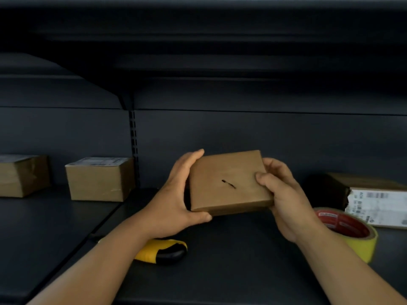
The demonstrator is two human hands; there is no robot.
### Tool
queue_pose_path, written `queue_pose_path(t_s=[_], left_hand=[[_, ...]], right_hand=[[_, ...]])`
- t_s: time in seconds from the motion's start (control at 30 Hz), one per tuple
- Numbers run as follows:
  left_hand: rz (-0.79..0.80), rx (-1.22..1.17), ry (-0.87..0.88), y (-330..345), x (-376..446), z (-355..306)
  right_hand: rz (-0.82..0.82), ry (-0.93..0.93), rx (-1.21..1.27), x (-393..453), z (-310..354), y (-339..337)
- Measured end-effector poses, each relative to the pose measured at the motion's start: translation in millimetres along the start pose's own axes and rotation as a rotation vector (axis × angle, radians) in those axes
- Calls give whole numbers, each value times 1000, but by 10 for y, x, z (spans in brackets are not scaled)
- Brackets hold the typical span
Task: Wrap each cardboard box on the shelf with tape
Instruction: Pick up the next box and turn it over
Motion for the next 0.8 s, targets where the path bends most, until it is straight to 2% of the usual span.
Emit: queue_pose_path(t_s=[0.2,0.47,0.6,0.8], left_hand=[[91,-24,-58,41,14,66],[266,10,-174,199,47,137],[311,10,-219,237,85,104],[368,178,-256,263,210,84]], right_hand=[[-84,168,-111,-22,-59,-31],[-229,41,-247,-51,250,-203],[-189,33,-398,-90,412,-363],[-79,122,-748,-219,570,-634]])
Point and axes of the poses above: each hand's wrist, its own x-axis towards the middle knuckle, its own y-axis out of the palm, z = x × y, the point moved 5 cm from there along x, towards the middle knuckle
